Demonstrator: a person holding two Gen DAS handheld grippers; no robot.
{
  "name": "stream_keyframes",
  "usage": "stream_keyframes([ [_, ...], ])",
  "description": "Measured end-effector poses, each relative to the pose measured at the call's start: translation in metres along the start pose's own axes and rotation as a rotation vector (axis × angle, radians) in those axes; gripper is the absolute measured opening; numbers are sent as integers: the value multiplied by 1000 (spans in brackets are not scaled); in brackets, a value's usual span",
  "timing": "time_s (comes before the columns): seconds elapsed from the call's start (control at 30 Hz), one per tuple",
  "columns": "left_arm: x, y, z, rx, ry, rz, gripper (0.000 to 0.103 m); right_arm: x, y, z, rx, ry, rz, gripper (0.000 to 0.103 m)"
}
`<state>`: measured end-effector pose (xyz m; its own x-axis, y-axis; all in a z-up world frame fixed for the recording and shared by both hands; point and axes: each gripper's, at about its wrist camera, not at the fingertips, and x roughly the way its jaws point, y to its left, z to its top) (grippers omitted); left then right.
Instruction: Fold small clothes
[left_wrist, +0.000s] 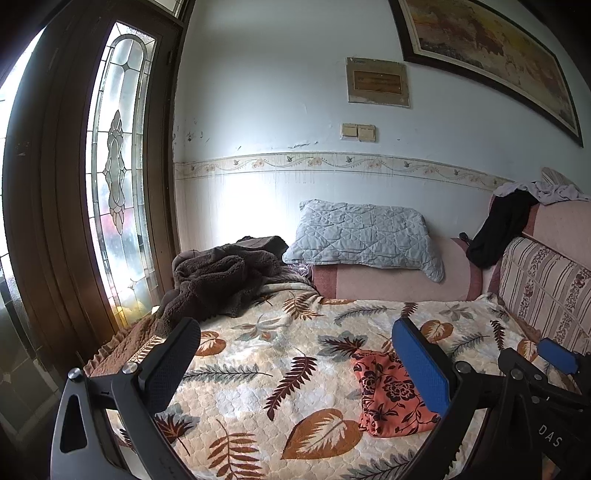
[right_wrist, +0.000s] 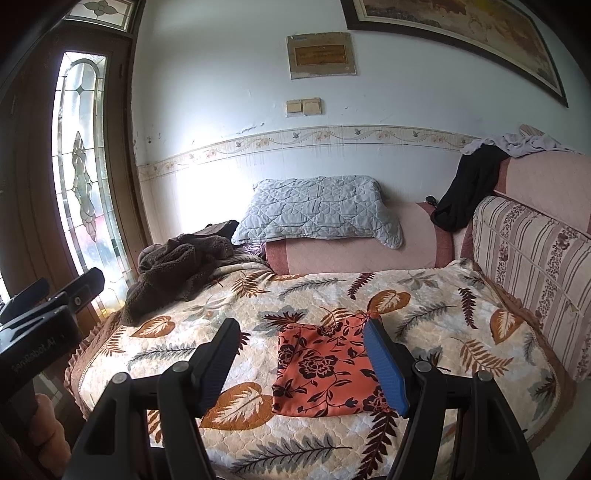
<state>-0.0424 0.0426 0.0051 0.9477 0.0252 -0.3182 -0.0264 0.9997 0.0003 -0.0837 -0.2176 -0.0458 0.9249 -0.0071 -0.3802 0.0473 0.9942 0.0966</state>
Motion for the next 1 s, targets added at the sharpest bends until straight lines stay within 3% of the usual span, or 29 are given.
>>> stream_keyframes([
  [0.63,15,12,-8,-16,30,9,103,14,10,-5,-15,30,2,73],
  [1.0,37,-8,-12,24,62,-19,103,29,-8,-7,15,51,-31,73],
])
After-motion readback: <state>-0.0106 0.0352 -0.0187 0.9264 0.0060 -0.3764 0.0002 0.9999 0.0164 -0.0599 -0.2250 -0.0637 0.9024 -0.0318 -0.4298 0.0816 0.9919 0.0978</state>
